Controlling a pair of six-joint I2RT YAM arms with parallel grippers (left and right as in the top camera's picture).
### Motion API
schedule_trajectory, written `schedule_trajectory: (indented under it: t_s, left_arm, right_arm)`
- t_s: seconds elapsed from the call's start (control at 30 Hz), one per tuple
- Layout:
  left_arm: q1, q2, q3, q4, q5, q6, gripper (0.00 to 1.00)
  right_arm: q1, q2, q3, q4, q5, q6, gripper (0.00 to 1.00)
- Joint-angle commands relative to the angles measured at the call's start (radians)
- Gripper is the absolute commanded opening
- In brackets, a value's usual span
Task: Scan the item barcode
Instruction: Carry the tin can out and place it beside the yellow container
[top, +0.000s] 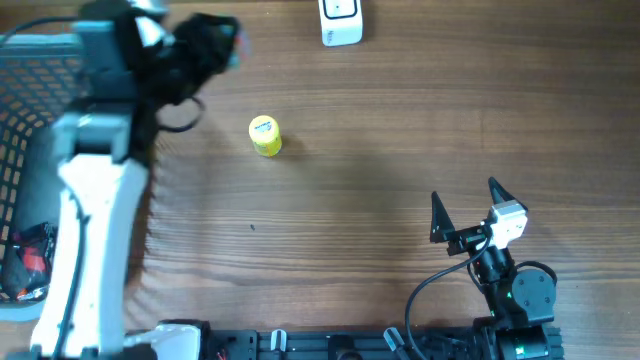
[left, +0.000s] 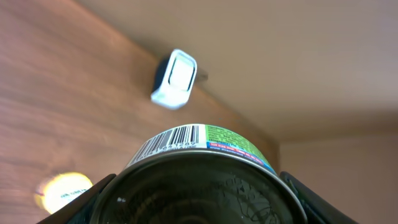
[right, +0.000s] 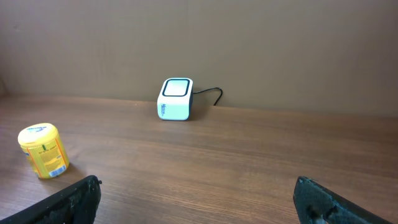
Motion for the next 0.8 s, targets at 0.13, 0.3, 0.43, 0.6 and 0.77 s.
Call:
schedule_trajectory:
  t_s: [0.13,0.3,0.43,0.6,0.77]
  left_arm:
    - [-0.204,0.211,0.003,0.031,-0.062,-0.012,0.51]
    - [-0.305,0.344,0.003,0.032,-0.087,-0.032,0.51]
    - [-0.375,0.422,0.003,0.017,-0.191,-0.032,0.52]
    - [-0.449,0.491,0.001,-0.004,-0.311,-0.032,0.54]
    - [-0.515,0.554,0.001,-0.004,-0.402,-0.033,0.54]
  right_arm:
    - [0.004,-0.001,-0.001,0.005,0.014,-0.006,1.00]
    - [0.004,-0.001,-0.001,0.005,0.014,-0.007,1.00]
    - [0.004,-0.001,-0.001,0.005,0.014,-0.006,1.00]
    - [0.004,-0.001,-0.001,0.005,0.014,-0.006,1.00]
    - [0.004,-0.001,-0.001,0.005,0.014,-0.006,1.00]
